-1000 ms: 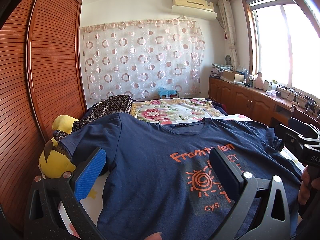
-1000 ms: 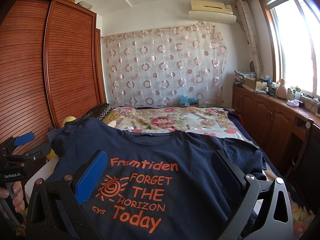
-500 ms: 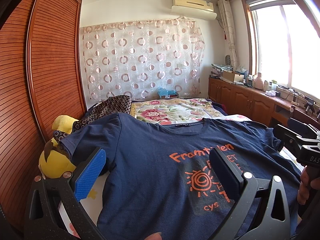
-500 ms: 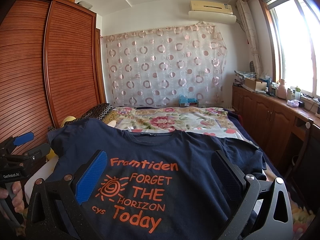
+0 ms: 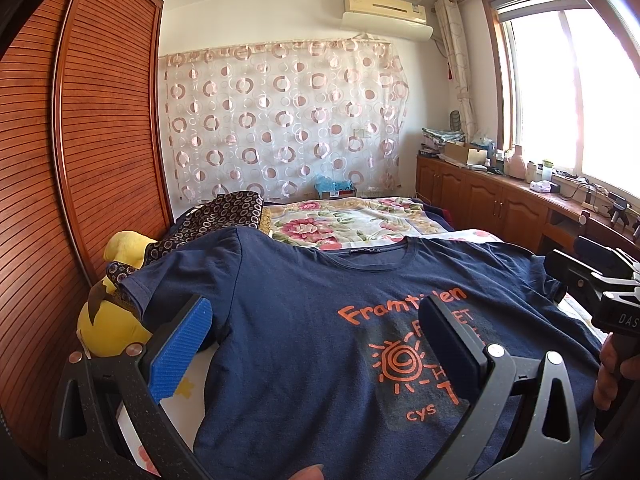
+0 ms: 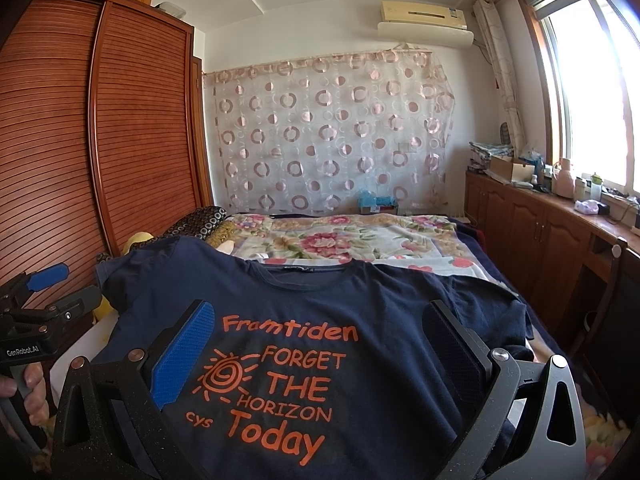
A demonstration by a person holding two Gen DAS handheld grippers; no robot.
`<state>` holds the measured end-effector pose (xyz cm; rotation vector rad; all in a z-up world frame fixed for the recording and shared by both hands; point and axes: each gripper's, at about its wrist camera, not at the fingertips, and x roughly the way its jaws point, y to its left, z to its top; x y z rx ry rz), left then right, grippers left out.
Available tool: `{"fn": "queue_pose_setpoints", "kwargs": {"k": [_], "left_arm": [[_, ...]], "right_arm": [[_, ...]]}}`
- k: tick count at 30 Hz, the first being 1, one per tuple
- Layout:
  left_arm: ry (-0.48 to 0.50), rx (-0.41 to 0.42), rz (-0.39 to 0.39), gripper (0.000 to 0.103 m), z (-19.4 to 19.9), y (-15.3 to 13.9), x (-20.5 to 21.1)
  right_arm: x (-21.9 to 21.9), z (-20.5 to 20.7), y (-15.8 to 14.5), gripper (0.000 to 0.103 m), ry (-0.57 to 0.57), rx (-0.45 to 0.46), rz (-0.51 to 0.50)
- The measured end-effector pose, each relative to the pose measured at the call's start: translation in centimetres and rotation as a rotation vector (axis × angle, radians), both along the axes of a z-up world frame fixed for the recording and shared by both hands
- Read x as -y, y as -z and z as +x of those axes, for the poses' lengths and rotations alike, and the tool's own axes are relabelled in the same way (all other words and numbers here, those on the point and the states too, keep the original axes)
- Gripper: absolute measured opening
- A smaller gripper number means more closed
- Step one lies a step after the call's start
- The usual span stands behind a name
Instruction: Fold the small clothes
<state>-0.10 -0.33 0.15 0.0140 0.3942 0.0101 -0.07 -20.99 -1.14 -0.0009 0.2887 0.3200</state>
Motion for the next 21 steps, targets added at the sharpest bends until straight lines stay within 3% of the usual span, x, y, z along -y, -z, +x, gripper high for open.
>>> {"fn": "queue_pose_setpoints", "kwargs": {"k": [12,21], "left_arm": [[-0.004,-0.021,-0.005,0.103,0.2,0.7,-0.1],[-0.027,-0.085,-0.019,0.103,1.2,2.2,-4.1]], "right_arm": [[-0.3,0.0,0.2,0.103,-0.007,-0.011,0.0],[-1.7,1.3,1.6,0.103,-0.075,-0.071,-0.028]]}}
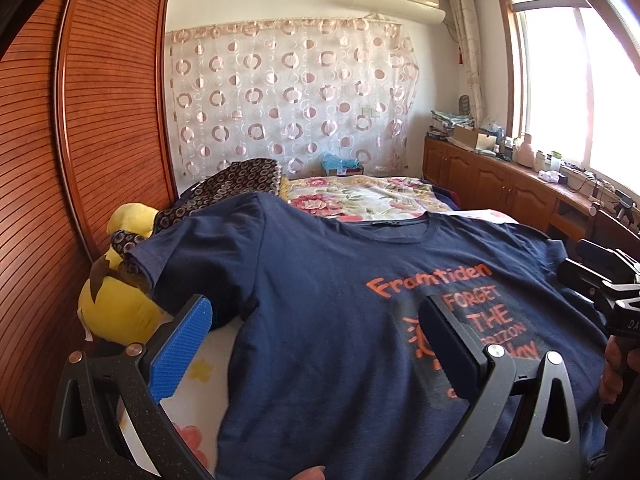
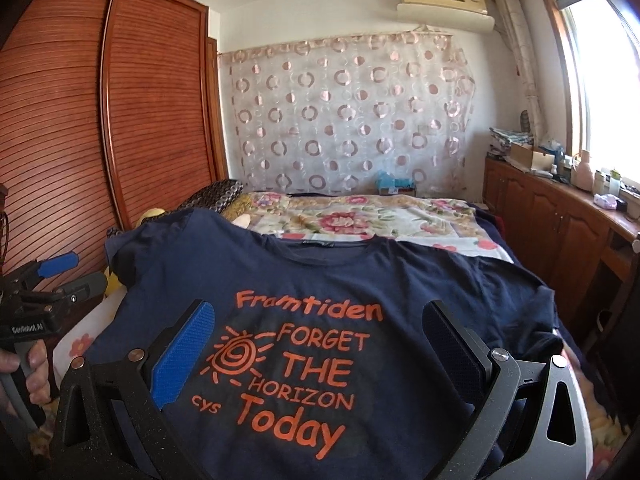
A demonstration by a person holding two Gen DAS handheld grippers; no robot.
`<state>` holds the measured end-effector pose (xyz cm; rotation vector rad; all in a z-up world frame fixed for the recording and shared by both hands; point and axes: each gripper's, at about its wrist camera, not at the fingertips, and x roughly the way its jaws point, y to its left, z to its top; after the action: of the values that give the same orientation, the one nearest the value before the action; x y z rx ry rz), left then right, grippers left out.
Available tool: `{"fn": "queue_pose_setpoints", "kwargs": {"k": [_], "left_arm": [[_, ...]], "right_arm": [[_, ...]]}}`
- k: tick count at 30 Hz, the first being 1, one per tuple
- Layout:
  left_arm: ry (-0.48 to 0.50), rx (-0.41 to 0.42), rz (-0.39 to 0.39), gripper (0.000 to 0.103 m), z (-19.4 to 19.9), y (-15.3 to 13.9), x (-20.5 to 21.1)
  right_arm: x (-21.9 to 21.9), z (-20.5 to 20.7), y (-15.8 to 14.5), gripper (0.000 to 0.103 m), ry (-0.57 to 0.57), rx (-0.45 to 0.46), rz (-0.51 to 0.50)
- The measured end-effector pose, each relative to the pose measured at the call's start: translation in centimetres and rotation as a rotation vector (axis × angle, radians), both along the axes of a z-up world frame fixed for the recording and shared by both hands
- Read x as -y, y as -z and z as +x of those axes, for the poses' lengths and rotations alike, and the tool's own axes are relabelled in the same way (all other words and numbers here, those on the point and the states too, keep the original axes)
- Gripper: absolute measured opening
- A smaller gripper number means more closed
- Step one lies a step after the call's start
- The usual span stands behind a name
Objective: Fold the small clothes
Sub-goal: 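Grasp the sleeve nearest the left gripper and fold it toward the print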
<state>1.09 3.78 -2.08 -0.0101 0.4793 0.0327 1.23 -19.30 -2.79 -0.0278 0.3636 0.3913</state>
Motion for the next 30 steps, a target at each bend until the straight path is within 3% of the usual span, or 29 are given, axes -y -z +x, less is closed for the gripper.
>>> {"fn": "queue_pose_setpoints", "kwargs": {"k": [21,30], "left_arm": [[-0.077,-0.083,-0.02,0.102,2.4,2.2,-9.8],[-0.087,-0.116,-0.016,0.069,5.4,2.3,-14.5]], "right_arm": [[-2.0,4.4,0.3,0.103,-0.161,-0.098,-0.089],[-2.7,5.4,0.3,0.103,-0.207,-0.104,-0.098]]}}
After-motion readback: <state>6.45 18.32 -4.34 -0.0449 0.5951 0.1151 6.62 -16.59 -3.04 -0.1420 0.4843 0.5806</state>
